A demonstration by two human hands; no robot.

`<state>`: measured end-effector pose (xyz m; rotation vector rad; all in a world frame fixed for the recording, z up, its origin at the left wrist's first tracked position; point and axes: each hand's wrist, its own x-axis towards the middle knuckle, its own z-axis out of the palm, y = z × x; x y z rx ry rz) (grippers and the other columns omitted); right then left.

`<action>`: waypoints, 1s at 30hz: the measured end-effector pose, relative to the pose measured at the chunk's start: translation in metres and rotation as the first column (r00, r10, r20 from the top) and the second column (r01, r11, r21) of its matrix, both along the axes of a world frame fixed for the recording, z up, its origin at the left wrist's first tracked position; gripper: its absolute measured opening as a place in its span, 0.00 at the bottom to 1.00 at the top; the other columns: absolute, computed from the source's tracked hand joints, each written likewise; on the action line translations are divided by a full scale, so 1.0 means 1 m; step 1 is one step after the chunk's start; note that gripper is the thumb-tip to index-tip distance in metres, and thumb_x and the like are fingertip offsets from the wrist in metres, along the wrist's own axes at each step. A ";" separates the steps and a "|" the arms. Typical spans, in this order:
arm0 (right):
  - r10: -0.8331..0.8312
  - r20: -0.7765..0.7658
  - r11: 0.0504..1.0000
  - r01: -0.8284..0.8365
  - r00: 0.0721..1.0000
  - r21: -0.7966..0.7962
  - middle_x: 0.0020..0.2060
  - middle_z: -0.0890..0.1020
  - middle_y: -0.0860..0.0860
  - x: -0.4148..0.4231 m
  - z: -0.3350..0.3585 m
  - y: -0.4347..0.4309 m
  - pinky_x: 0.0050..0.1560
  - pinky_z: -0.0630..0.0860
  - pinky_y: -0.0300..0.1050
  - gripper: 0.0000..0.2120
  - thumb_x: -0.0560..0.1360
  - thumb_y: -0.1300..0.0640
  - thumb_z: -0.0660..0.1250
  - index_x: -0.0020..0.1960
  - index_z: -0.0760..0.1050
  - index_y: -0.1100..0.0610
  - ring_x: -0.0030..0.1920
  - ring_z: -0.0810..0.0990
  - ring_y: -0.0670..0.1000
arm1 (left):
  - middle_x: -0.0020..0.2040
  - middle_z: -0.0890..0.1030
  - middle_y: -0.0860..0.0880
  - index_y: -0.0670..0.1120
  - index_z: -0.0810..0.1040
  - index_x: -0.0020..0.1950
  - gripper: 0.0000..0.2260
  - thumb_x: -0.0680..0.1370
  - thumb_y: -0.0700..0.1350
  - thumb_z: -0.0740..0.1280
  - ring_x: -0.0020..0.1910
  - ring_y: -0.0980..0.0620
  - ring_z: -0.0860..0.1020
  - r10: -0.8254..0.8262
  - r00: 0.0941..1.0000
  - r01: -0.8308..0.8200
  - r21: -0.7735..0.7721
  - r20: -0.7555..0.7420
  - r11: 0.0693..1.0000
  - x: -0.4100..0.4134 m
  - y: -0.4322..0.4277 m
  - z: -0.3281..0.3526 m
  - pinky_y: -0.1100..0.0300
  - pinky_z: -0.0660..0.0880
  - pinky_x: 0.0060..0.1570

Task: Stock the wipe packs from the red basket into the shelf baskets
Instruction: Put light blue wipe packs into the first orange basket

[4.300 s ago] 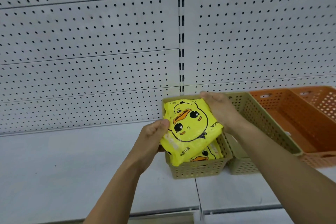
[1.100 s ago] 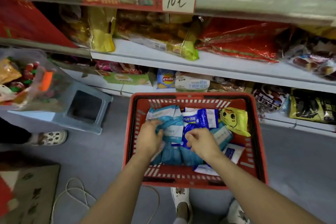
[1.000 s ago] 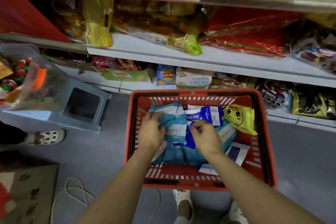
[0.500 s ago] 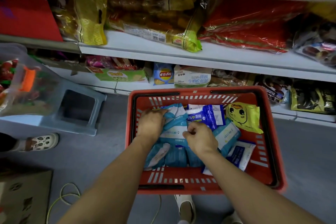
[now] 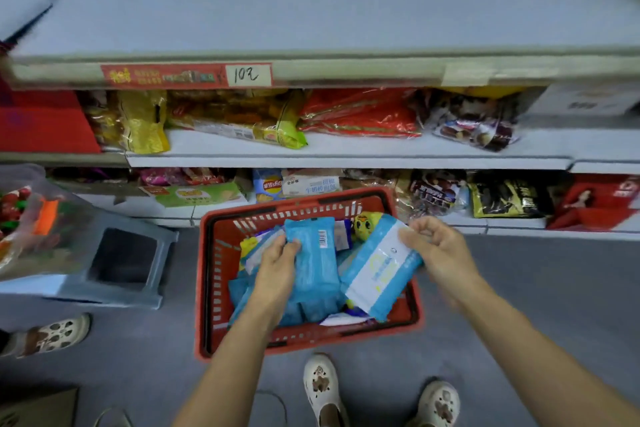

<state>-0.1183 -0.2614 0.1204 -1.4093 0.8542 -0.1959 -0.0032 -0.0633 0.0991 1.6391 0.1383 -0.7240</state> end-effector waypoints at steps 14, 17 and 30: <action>0.067 0.058 0.970 -0.051 0.996 -0.239 0.36 0.84 0.55 -0.165 0.138 -0.212 0.35 0.75 0.43 0.04 0.72 0.59 0.72 0.39 0.78 0.56 0.35 0.82 0.51 | 0.47 0.85 0.46 0.42 0.77 0.56 0.07 0.80 0.43 0.65 0.42 0.51 0.85 -0.364 0.928 0.373 -0.215 0.079 0.903 -0.180 -0.250 0.131 0.58 0.80 0.36; 0.058 0.079 0.963 -0.035 0.995 -0.267 0.33 0.83 0.53 -0.184 0.155 -0.244 0.32 0.77 0.43 0.04 0.72 0.58 0.73 0.40 0.78 0.57 0.32 0.81 0.50 | 0.49 0.86 0.45 0.41 0.77 0.58 0.13 0.75 0.40 0.72 0.45 0.49 0.85 -0.409 0.908 0.417 -0.253 0.089 0.873 -0.213 -0.300 0.149 0.61 0.80 0.37; -0.008 0.160 0.977 0.042 0.987 -0.211 0.46 0.85 0.54 -0.230 0.179 -0.409 0.43 0.80 0.42 0.11 0.73 0.59 0.72 0.54 0.78 0.60 0.44 0.84 0.50 | 0.51 0.84 0.46 0.44 0.75 0.58 0.15 0.74 0.42 0.73 0.47 0.50 0.84 -0.290 0.923 0.363 -0.328 0.252 0.872 -0.221 -0.498 0.181 0.60 0.80 0.42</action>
